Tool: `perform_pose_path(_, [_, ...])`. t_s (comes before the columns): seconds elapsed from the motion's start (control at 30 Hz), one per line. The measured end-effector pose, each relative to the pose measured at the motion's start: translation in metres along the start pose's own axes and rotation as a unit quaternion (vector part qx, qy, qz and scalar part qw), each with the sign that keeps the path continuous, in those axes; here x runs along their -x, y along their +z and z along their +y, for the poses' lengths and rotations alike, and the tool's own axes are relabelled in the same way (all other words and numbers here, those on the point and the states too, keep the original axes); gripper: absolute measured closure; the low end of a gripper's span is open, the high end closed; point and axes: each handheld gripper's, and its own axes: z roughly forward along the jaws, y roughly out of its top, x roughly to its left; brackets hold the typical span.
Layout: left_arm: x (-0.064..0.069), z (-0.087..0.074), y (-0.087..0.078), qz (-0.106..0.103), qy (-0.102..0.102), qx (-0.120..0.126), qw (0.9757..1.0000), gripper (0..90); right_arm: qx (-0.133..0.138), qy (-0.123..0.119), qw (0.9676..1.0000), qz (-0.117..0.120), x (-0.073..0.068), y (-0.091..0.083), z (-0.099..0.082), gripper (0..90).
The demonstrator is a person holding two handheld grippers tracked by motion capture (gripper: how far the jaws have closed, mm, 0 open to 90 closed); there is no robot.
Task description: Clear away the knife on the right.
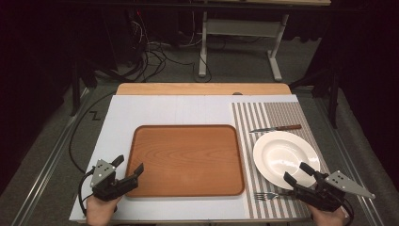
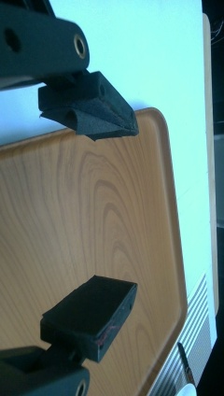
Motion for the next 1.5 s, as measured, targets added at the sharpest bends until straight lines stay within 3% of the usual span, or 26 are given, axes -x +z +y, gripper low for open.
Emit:
perform_pose_path(0.57, [0.002, -0.001, 0.001, -0.002, 0.001, -0.003, 1.0000, 22.5, -0.014, -0.001, 0.9999, 0.005, 0.002, 0.003, 0.000, 24.4])
perform_pose_path(1.5, [0.002, -0.002, 0.000, 0.003, 0.000, -0.004, 1.0000, 22.5, -0.015, -0.034, 0.9993, -0.006, -0.006, 0.011, 0.008, 24.5])
